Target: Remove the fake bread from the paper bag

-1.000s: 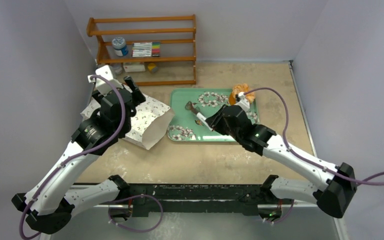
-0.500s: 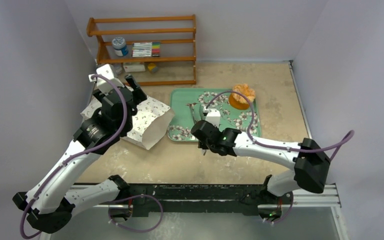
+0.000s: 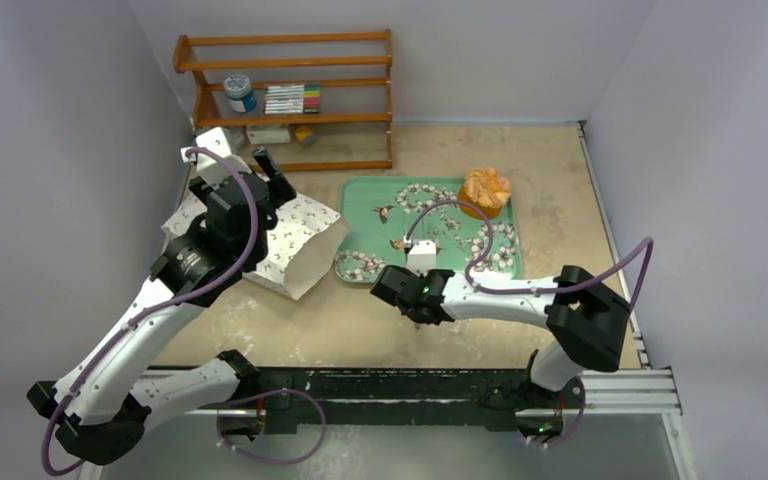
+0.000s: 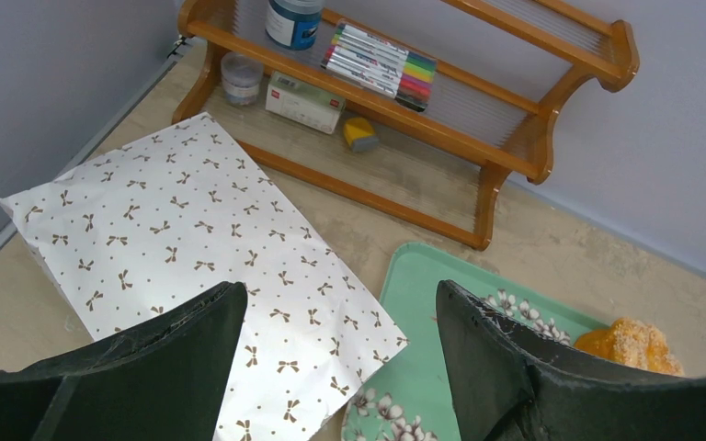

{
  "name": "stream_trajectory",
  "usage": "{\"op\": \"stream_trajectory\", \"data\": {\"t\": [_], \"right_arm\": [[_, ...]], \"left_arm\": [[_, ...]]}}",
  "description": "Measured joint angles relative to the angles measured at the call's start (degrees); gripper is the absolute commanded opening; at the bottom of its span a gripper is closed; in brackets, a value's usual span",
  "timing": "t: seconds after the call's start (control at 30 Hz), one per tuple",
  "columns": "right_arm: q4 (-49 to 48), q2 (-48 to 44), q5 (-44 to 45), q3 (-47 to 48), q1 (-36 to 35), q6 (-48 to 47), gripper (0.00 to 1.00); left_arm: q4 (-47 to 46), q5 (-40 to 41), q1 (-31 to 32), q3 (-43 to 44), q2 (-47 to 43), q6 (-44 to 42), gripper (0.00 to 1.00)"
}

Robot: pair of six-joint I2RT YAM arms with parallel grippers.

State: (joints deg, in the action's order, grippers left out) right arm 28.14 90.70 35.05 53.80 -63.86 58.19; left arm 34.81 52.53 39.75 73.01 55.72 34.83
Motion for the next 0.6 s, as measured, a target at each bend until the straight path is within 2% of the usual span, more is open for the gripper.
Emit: {"op": "stream_trajectory", "data": {"t": [0.07,0.13,0.23,0.5,0.6], "right_arm": [[0.37,-0.13,0.24,-0.13,-0.13,0.52,0.34],[0.81,-0.61,0.57,-0.13,-0.28,0.94,0.36],[2.03,-1.53,1.60,-0.09,-0.44,1.29,0.47],[5.01,-2.34,3.72,2.73,-0.74,2.32,0.53],[5.84,-2.84,4.48,2.80,-0.74,2.73,0.59]], "left_arm": [[-0.02,-0.02,0.00,0.00,0.17,0.00,0.76],[-0.02,-0.09,0.00,-0.02,0.31,0.00,0.76],[-0.02,-0.26,0.00,-0.04,0.42,0.00,0.76],[-0.11,-0.42,0.00,-0.04,0.44,0.00,0.77],[-0.50,-0.52,0.00,-0.04,0.52,0.00,0.77]]}}
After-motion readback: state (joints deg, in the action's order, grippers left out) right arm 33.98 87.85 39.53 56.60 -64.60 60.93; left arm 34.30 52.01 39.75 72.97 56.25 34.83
